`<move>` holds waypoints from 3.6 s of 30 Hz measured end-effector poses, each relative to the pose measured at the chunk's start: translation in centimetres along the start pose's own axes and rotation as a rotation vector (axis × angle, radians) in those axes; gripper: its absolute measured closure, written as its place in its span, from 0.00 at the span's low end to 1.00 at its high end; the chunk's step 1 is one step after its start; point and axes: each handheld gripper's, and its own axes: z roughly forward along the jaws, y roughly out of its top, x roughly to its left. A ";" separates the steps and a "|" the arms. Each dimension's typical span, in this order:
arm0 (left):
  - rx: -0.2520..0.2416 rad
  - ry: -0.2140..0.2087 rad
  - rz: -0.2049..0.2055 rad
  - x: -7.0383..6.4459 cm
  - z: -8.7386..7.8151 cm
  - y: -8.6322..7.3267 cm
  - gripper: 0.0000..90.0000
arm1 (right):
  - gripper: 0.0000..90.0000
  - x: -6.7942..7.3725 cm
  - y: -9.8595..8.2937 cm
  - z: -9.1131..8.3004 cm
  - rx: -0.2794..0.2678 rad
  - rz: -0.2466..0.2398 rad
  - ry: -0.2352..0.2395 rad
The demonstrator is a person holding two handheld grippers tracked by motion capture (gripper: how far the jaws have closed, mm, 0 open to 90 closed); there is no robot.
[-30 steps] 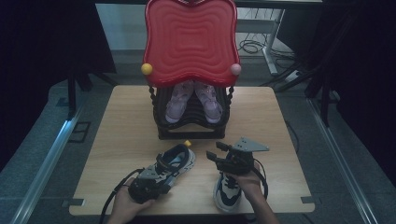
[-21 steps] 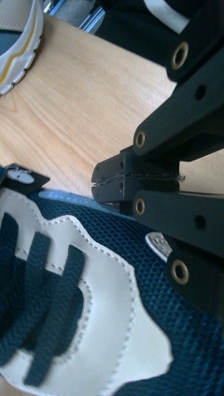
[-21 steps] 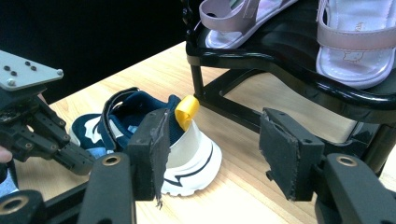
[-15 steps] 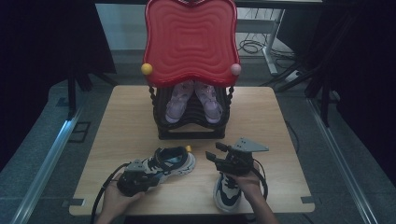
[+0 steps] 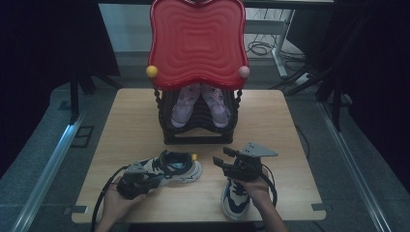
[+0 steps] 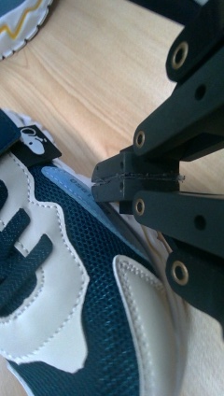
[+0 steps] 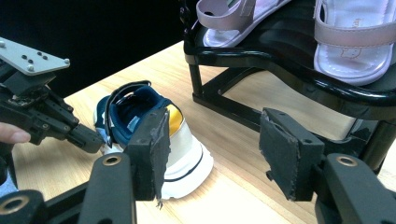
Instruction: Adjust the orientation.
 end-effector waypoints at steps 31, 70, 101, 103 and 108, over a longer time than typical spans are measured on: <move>-0.061 0.062 -0.088 3.2 -0.2 0.5 0.89 | 0.49 0.8 0.1 0.8 0.011 0.008 0.026; -0.222 0.203 -0.156 4.2 -7.4 -1.2 0.39 | 0.99 1.9 2.1 10.4 0.189 0.020 0.025; -0.219 0.185 -0.174 5.0 -8.1 -1.9 0.39 | 1.00 5.4 0.6 10.3 0.287 -0.095 0.097; -0.211 0.182 -0.176 5.0 -7.9 -1.9 0.39 | 1.00 5.6 0.6 10.3 0.291 -0.097 0.105; -0.208 0.182 -0.174 5.0 -7.8 -1.9 0.39 | 1.00 6.3 0.3 10.2 0.299 -0.102 0.129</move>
